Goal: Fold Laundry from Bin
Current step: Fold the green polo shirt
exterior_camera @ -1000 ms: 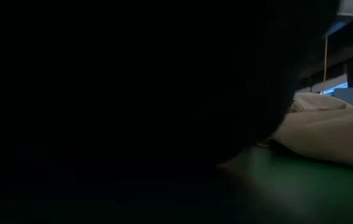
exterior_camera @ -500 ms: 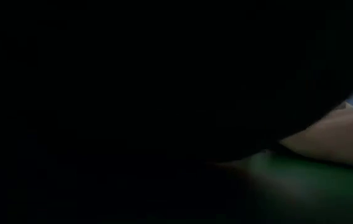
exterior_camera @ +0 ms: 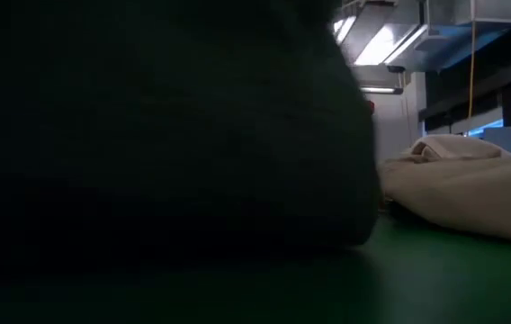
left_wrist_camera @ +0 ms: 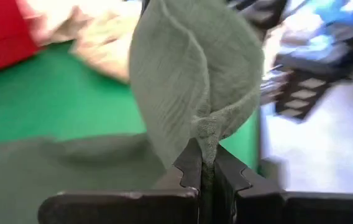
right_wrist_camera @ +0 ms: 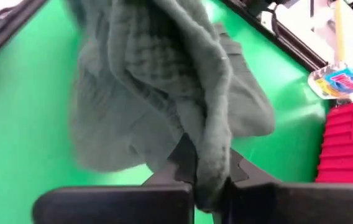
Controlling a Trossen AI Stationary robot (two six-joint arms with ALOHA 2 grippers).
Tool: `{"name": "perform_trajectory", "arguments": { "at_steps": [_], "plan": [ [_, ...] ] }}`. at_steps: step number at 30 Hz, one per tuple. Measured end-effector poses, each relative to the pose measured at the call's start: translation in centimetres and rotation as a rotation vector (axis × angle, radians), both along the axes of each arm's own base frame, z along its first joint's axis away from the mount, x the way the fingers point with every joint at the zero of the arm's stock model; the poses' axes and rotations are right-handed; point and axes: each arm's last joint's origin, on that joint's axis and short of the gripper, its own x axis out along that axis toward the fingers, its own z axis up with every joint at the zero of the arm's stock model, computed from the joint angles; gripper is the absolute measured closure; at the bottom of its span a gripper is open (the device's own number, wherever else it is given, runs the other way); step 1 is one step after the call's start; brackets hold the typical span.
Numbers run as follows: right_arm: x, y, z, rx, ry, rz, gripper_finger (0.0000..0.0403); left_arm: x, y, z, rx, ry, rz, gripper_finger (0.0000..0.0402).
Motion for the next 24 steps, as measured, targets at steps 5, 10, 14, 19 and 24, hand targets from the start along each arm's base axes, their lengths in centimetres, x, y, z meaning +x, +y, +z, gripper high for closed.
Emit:
{"name": "perform_trajectory", "arguments": {
  "at_steps": [5,10,14,19,24],
  "plan": [
    [3.5,-5.8,-0.1,0.081,-0.044,-0.036,0.0394,-2.6,3.0,-0.5,0.076,0.132,0.133,0.0399],
    [5.8,-11.2,-0.3,0.155,-0.117,-0.094,0.039,-4.8,4.9,-1.5,0.152,0.174,0.245,0.0399],
    [7.3,-14.4,-2.0,0.191,-0.103,-0.137,0.039,-5.9,6.2,-3.5,0.168,0.187,0.318,0.0399],
    [9.2,-16.6,-5.2,0.221,-0.071,-0.202,0.0392,-7.0,8.0,-6.9,0.202,0.26,0.382,0.0398],
    [10.7,-18.1,-8.6,0.265,-0.04,-0.294,0.0383,-8.1,9.9,-9.7,0.275,0.321,0.416,0.039]
  ]
}}
